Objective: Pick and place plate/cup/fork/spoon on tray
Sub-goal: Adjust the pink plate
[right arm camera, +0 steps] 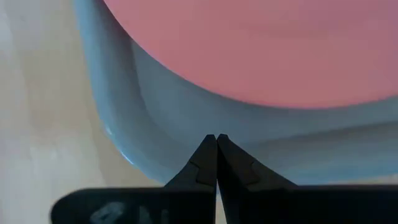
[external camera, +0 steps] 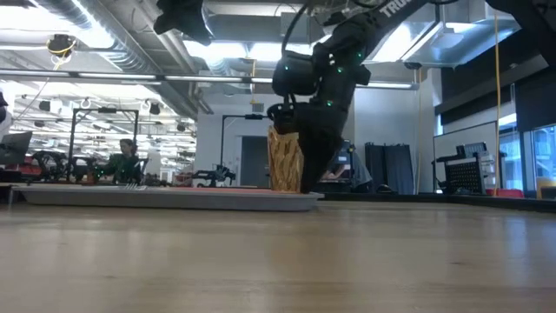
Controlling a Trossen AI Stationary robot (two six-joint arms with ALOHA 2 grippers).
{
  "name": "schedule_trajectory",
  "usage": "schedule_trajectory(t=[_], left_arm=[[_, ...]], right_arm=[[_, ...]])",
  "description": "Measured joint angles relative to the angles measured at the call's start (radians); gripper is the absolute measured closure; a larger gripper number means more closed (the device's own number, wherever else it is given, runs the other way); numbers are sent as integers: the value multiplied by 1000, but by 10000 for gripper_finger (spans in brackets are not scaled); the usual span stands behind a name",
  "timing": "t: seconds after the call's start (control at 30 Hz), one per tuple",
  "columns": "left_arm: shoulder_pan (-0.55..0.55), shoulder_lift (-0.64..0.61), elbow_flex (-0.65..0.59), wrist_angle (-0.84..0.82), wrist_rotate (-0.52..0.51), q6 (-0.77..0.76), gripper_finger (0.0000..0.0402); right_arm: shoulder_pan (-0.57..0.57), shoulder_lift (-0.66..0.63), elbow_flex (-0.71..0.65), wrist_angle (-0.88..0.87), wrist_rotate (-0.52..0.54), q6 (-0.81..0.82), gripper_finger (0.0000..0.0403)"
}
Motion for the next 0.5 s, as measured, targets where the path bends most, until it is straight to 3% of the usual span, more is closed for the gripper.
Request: schedule_trajectory(t=[0.5], left_arm=[[0, 0, 0, 1, -26, -26, 402]], right_arm=[[-45, 0, -10, 80, -14, -31, 398]])
